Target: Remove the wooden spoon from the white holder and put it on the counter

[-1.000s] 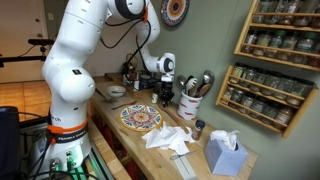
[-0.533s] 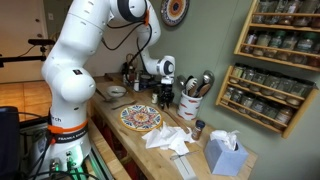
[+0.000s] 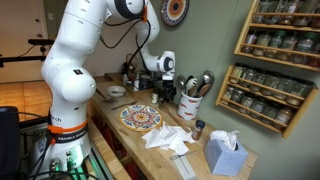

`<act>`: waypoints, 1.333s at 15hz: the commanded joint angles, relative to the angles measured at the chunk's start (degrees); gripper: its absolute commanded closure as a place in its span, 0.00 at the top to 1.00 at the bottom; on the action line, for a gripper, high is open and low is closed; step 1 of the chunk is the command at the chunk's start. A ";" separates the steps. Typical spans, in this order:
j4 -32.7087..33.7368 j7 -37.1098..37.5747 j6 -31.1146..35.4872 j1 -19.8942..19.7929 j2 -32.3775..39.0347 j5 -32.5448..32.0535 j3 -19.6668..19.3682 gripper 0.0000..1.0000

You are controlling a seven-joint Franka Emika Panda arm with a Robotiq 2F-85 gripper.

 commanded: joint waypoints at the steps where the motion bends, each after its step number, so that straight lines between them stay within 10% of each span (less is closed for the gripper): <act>1: -4.84 -4.67 0.89 -0.59 -5.86 2.61 0.52 1.00; 8: -11.56 -27.06 -6.11 -2.79 -20.32 15.79 2.74 1.00; 20: -10.60 -67.61 -28.17 -3.29 -36.29 15.49 4.81 1.00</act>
